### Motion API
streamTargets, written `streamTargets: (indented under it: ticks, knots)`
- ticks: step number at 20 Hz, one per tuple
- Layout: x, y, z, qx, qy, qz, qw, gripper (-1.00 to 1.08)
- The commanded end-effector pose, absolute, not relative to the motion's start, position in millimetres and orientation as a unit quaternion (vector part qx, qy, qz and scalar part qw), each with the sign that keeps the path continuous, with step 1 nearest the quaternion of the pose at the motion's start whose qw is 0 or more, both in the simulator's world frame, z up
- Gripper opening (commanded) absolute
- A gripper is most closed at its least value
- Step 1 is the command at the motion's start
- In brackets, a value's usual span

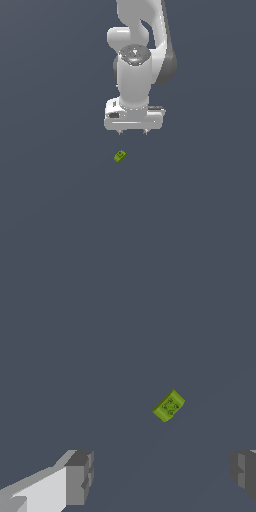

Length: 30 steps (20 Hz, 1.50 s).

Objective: Pick up the object and move it to a goal position.

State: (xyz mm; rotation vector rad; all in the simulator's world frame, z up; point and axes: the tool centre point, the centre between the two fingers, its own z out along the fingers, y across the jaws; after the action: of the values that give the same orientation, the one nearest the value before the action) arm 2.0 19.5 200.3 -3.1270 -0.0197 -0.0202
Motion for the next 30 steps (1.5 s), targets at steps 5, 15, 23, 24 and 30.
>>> streamTargets:
  ticks: [5,15,23,24,30]
  knots:
    - [3,18,195,-1.0,0.008,-0.006,0.008,1.0]
    - [7,5,161,-0.995,0.099,-0.003,0.011,1.0]
    - [10,-15,114,-0.975,0.224,0.001,0.01,1.0]
    - [10,-17,108,-0.971,0.239,0.001,0.009,1.0]
    - [9,-30,81,-0.951,0.308,0.001,0.004,1.0]
